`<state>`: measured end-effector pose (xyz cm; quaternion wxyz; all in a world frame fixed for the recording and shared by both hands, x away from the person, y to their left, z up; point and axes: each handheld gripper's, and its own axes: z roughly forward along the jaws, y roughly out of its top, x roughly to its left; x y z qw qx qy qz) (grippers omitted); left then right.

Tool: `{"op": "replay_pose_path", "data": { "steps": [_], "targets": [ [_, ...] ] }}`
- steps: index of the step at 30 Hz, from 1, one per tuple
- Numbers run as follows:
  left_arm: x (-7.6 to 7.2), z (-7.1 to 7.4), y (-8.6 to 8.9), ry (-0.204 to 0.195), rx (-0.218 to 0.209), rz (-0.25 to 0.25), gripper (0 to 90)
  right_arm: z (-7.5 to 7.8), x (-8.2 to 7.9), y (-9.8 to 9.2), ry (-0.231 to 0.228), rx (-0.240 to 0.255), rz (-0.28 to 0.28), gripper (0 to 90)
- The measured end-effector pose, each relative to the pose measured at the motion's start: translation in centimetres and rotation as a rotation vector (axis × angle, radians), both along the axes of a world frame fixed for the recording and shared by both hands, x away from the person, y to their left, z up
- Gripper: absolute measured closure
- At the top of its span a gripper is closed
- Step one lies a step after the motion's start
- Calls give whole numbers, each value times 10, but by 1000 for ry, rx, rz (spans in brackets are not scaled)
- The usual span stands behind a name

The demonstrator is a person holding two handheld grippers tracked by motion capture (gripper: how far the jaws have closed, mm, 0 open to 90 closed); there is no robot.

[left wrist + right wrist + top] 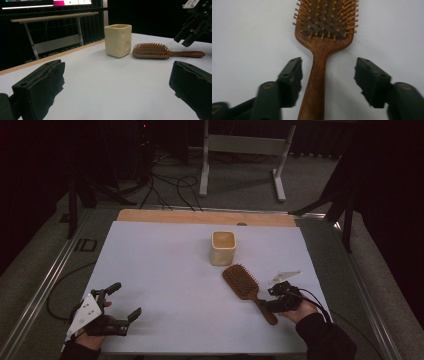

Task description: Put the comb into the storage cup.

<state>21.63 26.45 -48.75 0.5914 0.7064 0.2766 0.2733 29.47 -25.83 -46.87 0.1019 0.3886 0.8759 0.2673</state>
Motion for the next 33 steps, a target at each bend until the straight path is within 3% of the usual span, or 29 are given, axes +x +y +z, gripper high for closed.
{"op": "replay_pose_path", "data": {
  "steps": [7, 9, 11, 13, 22, 23, 24, 25, 26, 27, 33],
  "targets": [
    [0, 0, 0, 2, -1, -3, 0, -3, 6, 6, 30, -19, -25, 227],
    [0, 0, 0, 1, -1, -4, 0, -3, 6, 10, -1, -61, -41, 149],
    [0, 0, 0, 4, -4, -4, 0, -3, 6, 15, 6, -79, -38, 96],
    [0, -1, 0, 5, -5, -4, 0, -4, 6, 20, 19, -108, -35, 96],
    [0, 0, 0, 4, -7, -7, 0, -9, 12, 34, 58, -146, -31, 241],
    [0, 0, 0, 4, -6, -8, 0, -10, 15, 35, 109, -142, -13, 307],
    [0, 0, 0, 4, -6, -8, 0, -10, 15, 35, 109, -142, -13, 307],
    [0, 0, 0, 2, -5, -8, 0, -13, 19, 35, 178, -130, -40, 273],
    [0, 0, 0, 2, -5, -9, 0, -13, 19, 35, 178, -130, -40, 273],
    [0, 0, 0, 2, -5, -9, 0, -15, 21, 36, 201, -144, -48, 331],
    [0, -1, 0, 5, -6, -8, 0, -15, 24, 40, 201, -189, -47, 415]
  ]
}}
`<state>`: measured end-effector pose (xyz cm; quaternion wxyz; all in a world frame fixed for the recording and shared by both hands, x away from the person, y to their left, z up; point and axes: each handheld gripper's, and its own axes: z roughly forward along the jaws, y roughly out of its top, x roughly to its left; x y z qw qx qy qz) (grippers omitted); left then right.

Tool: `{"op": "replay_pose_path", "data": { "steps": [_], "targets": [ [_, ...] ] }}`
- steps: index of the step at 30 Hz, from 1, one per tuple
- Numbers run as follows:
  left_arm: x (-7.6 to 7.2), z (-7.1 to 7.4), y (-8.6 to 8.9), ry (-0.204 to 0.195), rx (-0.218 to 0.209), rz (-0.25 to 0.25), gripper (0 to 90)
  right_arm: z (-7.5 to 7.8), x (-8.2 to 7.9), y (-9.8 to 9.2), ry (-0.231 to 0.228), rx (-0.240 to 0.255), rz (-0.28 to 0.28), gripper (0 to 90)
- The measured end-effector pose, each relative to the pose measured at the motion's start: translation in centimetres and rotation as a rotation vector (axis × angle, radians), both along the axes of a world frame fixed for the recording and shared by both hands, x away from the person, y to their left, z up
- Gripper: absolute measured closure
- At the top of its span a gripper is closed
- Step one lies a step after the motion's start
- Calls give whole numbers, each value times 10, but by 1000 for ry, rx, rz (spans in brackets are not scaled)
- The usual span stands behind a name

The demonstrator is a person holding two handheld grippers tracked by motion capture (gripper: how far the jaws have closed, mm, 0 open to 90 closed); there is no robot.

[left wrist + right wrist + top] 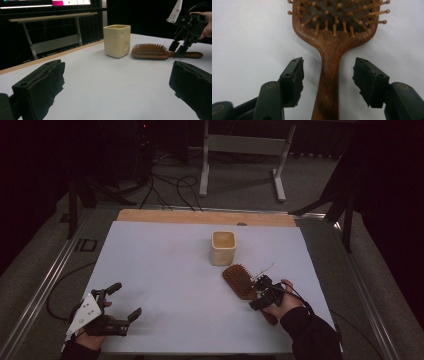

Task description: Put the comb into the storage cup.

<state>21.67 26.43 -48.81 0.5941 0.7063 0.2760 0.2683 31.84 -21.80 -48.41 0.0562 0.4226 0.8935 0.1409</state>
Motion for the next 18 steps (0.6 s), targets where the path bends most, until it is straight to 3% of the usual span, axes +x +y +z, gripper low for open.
{"op": "replay_pose_path", "data": {
  "steps": [7, 13, 18],
  "targets": [
    [0, 0, 0, -2, -2, 0, 0, 0, 3, 7, -10, -41, -1, 467],
    [0, 0, 0, -1, -1, -1, 0, -5, 7, 7, 14, -64, -8, 597],
    [0, 0, 0, 1, -2, -1, 0, -5, 8, 9, 34, -73, -15, 648]
  ]
}}
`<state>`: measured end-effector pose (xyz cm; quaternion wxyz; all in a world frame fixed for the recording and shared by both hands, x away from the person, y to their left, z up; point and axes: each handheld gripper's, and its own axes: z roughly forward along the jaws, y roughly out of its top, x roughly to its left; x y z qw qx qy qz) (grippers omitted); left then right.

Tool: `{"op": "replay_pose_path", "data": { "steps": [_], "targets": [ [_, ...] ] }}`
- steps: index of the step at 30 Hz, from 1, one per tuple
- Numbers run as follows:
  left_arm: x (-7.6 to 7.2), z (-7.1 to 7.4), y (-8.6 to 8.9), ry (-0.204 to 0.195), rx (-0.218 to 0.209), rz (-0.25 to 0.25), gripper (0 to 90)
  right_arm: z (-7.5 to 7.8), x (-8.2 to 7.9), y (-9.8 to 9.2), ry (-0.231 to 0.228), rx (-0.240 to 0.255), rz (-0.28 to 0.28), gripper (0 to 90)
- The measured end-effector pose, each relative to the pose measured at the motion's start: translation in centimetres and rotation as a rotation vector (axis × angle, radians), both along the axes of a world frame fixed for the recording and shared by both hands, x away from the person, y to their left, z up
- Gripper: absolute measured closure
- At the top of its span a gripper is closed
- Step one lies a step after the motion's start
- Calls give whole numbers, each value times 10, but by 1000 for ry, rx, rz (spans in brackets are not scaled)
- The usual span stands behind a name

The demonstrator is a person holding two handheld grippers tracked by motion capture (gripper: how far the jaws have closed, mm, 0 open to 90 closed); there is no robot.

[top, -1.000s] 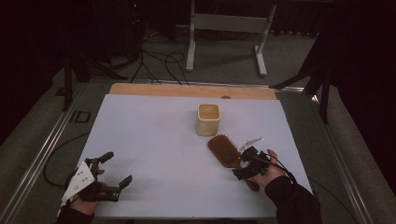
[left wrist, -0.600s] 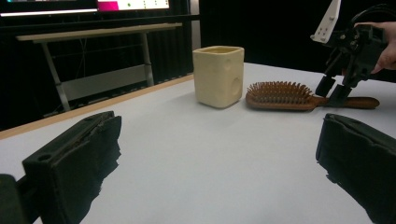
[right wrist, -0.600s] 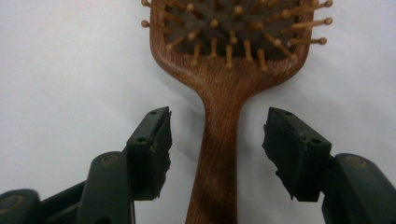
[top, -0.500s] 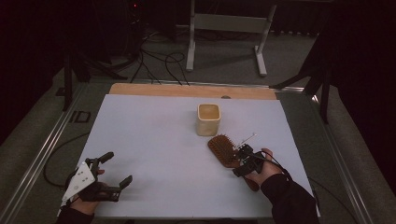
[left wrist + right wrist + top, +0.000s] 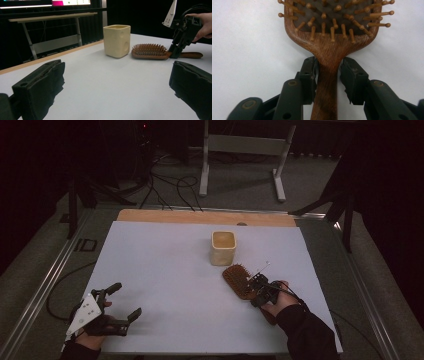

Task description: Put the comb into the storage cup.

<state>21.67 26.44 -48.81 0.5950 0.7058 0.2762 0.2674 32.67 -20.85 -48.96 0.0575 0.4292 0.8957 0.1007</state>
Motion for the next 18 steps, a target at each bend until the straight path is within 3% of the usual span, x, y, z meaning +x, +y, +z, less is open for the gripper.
{"op": "replay_pose_path", "data": {
  "steps": [4, 13, 18],
  "targets": [
    [0, 0, 0, 0, 1, -1, 0, 0, 2, 1, 8, -6, -8, 669],
    [0, 0, -1, 3, 2, -5, 0, -1, 4, -1, 20, -9, 30, 728],
    [0, 0, -1, 2, 1, -3, 0, -1, 1, -3, 1, 4, 24, 733]
  ]
}}
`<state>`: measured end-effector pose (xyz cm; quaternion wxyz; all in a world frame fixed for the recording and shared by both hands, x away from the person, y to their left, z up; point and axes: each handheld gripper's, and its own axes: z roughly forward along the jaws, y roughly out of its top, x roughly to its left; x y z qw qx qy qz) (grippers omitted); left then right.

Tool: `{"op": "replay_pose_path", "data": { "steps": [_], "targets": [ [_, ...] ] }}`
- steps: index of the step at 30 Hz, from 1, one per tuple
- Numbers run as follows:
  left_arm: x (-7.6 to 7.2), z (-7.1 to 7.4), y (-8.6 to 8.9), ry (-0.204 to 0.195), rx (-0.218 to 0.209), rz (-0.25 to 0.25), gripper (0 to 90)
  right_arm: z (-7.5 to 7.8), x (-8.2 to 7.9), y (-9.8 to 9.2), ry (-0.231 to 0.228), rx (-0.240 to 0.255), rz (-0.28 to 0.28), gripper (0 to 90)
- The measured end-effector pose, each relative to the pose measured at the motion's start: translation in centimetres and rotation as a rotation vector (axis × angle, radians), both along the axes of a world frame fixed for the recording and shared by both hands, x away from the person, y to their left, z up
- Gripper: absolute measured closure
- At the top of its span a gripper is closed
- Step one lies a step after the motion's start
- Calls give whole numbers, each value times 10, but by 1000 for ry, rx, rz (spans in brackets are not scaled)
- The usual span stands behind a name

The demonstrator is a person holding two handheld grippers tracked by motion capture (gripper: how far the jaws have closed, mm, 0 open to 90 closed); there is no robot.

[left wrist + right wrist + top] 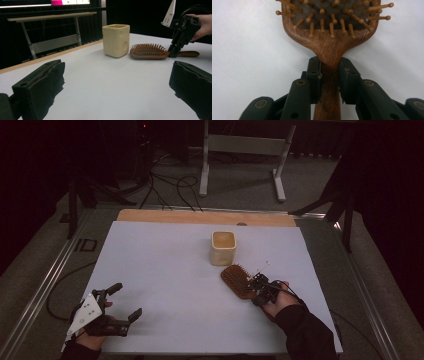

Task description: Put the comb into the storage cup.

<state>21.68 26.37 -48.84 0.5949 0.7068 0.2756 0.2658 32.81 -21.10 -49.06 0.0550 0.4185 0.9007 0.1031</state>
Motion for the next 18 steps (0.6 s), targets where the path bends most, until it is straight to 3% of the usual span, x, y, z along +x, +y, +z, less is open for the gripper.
{"op": "replay_pose_path", "data": {
  "steps": [9, 18],
  "targets": [
    [0, 0, 0, 1, -2, 4, 0, -1, -10, -9, -63, 66, -16, 735],
    [1, -1, 0, 7, 0, 3, 0, 1, -18, -15, -62, 134, -4, 735]
  ]
}}
